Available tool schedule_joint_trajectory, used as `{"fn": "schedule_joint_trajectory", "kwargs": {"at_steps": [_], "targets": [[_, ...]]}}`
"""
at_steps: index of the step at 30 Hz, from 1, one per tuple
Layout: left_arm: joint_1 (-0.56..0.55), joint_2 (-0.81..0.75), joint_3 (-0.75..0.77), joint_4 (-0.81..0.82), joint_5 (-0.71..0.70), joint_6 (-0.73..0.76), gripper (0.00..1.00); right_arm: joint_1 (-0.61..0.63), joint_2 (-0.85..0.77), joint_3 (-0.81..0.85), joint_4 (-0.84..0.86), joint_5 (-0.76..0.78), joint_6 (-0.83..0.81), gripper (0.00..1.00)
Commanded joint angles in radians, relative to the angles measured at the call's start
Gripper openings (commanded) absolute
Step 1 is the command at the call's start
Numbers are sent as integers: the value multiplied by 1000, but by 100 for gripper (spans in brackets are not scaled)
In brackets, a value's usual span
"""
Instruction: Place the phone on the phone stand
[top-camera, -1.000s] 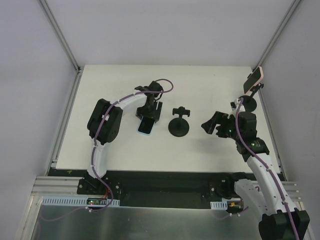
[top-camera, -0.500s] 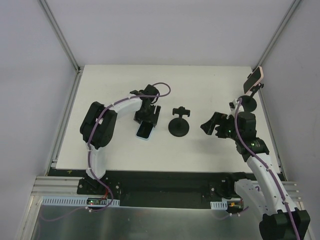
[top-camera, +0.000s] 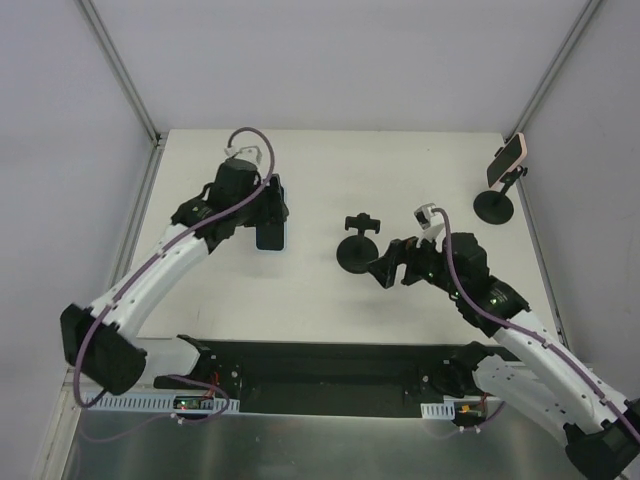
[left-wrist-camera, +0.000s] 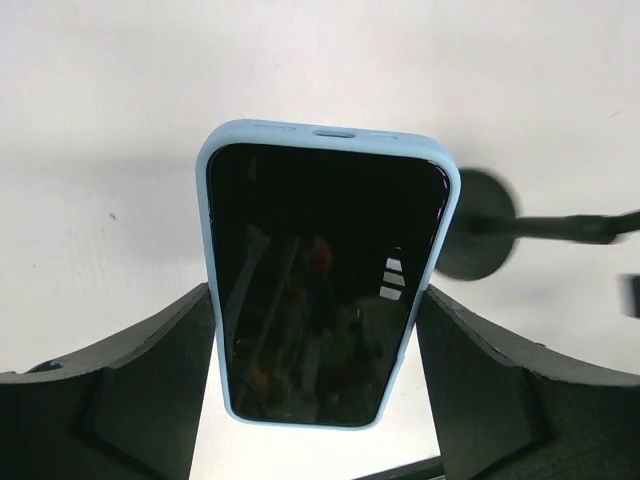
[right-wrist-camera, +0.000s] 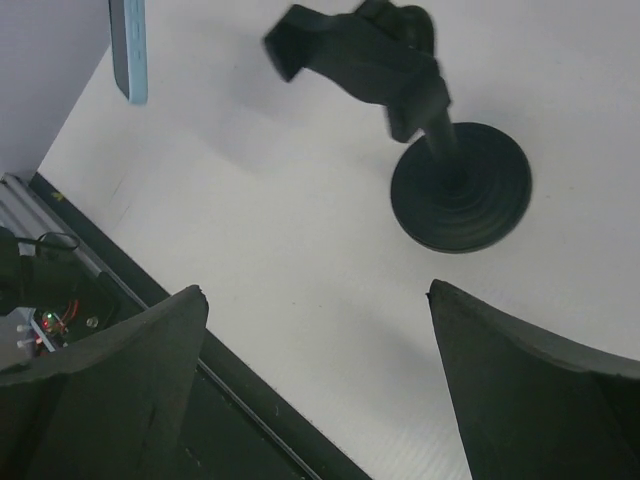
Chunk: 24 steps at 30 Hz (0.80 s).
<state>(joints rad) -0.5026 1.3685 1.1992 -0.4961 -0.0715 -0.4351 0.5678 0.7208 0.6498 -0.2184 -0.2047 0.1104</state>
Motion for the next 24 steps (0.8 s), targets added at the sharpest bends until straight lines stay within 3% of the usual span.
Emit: {"fn": "schedule_joint_trajectory", "kwargs": {"at_steps": [1,9,13,16,19,24], "targets": [[1,-225,-52,149,-42,-115,0,173,32,95,157,154,-32,95],[1,-413,-119,224,-18,-269,0,449,334,351,254,324,-46,98],[1,-451,-159,252,12,-339,0,504,507,468,300,384,-34,100],[1,-473,-179,267,33,-370,0,504,618,586,223,438,-3,99],[1,-476,-191,283,47,-382,0,503,687,634,238,398,3,96],[3,-485,-208,298,70,-432,0,504,756,659,231,410,34,76]]}}
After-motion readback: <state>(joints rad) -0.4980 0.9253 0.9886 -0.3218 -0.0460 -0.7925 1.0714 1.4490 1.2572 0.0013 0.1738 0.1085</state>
